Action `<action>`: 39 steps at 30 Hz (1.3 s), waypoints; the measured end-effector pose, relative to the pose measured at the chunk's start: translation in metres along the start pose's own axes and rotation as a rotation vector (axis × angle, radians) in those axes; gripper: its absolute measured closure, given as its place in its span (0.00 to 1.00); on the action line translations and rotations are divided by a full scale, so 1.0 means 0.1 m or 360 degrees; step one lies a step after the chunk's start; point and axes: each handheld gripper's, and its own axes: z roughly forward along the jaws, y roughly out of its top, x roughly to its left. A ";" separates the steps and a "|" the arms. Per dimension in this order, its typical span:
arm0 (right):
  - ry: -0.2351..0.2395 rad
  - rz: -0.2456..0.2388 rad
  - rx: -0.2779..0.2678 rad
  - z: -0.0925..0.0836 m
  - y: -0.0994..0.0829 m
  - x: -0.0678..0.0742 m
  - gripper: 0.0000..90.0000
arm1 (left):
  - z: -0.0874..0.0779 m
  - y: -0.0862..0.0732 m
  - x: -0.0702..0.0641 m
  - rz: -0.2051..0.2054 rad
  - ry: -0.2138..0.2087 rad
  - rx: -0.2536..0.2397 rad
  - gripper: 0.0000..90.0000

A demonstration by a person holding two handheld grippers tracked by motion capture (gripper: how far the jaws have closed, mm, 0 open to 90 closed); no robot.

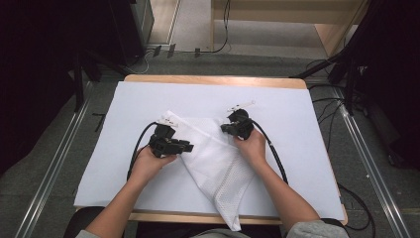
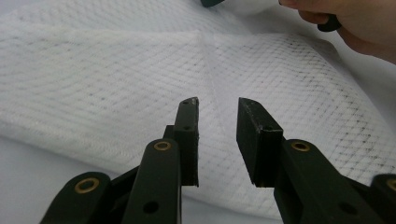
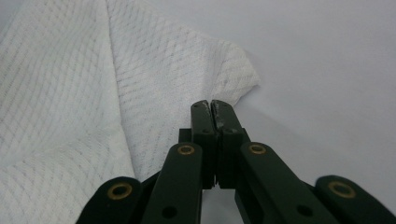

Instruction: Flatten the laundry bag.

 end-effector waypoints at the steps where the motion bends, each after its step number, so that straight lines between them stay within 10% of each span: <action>1: -0.0014 0.0015 0.0002 -0.02 0.00 -0.03 1.00 | 0.00 0.00 0.00 -0.0003 0.0003 -0.0003 0.78; 22: -0.0216 0.0375 -0.0086 -0.41 -0.22 -0.87 0.97 | 0.00 0.02 -0.02 0.0016 0.0011 0.0001 0.75; 39: -0.0166 0.0235 -0.0158 -0.93 -0.50 -0.52 0.83 | -0.06 0.15 0.13 0.0001 0.0033 -0.0014 0.66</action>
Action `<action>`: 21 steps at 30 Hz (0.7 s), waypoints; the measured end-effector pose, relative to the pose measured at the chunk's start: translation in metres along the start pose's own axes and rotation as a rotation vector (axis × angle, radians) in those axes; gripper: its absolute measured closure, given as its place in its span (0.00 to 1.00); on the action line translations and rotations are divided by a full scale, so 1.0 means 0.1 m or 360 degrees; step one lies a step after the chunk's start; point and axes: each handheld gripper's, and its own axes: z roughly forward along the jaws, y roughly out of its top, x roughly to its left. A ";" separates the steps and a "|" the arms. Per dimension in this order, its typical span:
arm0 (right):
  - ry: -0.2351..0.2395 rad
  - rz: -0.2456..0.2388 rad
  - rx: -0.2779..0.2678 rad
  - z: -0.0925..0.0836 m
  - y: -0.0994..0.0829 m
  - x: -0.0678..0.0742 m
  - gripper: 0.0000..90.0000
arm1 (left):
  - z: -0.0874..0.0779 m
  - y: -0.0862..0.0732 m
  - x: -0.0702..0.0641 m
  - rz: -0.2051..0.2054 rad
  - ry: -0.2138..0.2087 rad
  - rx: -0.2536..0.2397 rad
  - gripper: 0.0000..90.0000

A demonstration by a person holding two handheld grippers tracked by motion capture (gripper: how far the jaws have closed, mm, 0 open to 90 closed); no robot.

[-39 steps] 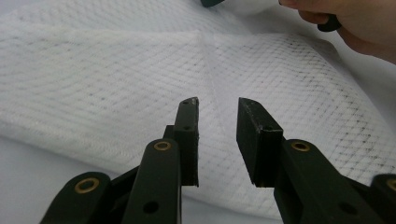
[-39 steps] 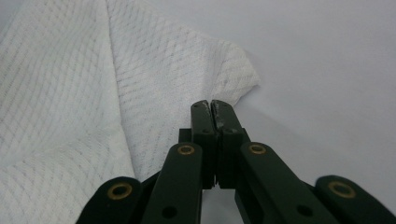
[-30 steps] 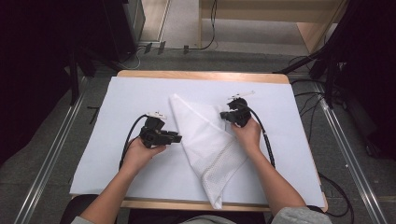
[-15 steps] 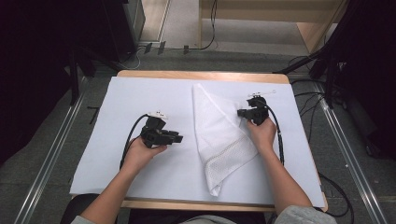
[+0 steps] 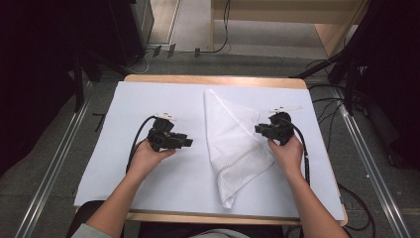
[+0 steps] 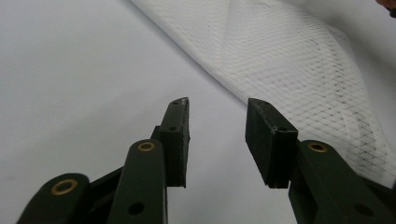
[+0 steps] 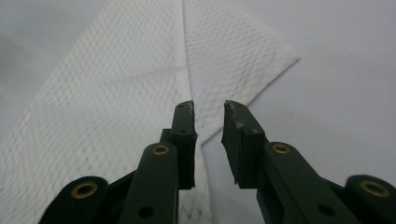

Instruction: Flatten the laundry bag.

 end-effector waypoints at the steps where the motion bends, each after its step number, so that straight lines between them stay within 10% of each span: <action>1: 0.0016 -0.0002 0.0002 -0.03 -0.04 0.01 0.83 | 0.00 0.00 0.02 -0.0012 0.0000 -0.0004 0.64; 21: -0.0016 -0.0050 0.0137 -0.01 -0.40 0.10 0.74 | -0.03 0.11 0.22 -0.0051 0.0014 -0.0039 0.60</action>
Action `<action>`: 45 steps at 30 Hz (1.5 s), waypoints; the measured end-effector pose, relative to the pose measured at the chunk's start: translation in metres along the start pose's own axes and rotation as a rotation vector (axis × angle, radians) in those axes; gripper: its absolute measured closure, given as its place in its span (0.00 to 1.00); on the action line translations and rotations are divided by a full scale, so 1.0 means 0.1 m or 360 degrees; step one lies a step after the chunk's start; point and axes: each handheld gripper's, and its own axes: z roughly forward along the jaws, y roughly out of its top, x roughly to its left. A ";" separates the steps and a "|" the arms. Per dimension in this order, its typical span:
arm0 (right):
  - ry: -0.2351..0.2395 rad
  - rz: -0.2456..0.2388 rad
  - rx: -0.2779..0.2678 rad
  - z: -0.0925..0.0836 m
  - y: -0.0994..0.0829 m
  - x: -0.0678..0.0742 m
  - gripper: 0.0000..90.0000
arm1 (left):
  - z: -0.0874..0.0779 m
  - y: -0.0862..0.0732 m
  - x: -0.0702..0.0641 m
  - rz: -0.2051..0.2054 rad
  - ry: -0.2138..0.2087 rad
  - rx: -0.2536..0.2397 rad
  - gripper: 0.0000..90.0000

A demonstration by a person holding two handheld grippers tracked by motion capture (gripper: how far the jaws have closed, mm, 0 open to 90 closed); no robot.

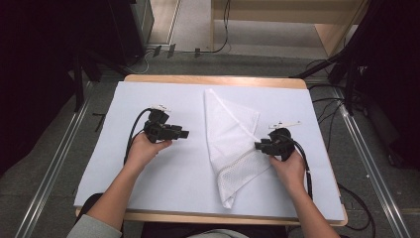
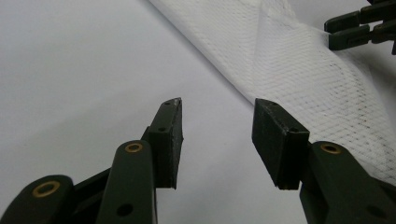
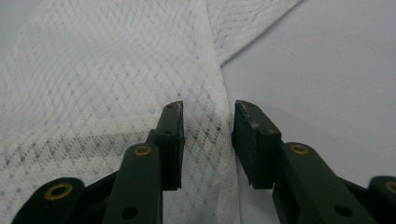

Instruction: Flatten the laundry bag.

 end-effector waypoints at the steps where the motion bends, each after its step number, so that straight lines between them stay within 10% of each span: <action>1: -0.0024 -0.0033 0.0006 0.00 0.00 0.01 0.75 | 0.00 0.00 0.00 -0.0001 0.0004 -0.0003 0.60; 17: 0.0090 0.0113 0.0012 -0.03 0.05 -0.02 0.98 | -0.08 0.00 0.07 -0.0026 0.0026 -0.0060 0.60; 29: 0.0277 -0.0007 -0.0157 -0.22 0.38 0.34 0.98 | -0.21 -0.05 0.19 -0.0077 0.0059 -0.0085 0.60; 45: 0.0468 -0.0200 -0.0151 -0.02 0.83 0.89 0.98 | -0.36 -0.19 0.23 -0.0125 0.0106 -0.0121 0.60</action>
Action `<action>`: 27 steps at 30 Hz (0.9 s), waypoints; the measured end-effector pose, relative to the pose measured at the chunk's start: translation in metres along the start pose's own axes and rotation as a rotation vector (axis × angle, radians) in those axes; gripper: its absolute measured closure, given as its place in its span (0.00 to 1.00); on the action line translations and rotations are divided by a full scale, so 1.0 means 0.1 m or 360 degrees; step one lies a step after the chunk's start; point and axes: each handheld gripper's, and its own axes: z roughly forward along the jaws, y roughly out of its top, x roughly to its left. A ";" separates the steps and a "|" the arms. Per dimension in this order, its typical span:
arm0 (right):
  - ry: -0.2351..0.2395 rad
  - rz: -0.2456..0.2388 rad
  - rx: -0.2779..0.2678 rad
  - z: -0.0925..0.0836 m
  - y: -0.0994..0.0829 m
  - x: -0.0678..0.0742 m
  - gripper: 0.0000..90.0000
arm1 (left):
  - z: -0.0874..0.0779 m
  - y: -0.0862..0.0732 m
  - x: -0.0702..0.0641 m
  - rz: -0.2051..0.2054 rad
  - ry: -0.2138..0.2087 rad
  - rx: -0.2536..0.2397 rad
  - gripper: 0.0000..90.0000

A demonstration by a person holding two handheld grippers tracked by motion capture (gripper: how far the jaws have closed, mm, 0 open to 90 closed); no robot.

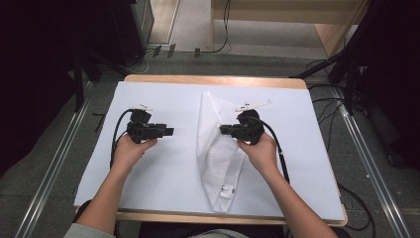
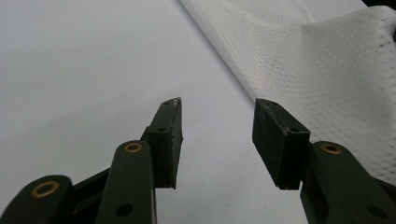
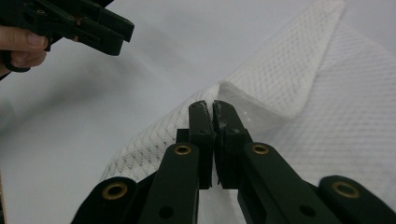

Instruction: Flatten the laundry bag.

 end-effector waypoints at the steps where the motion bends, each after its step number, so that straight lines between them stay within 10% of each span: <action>1: 0.0010 -0.0014 0.0006 0.04 0.03 0.02 0.98 | -0.01 -0.01 0.00 -0.0003 0.0008 -0.0004 0.60; 27: 0.0227 -0.0181 0.0138 0.97 0.36 0.70 0.98 | -0.31 -0.13 0.33 -0.0133 0.0105 -0.0097 0.60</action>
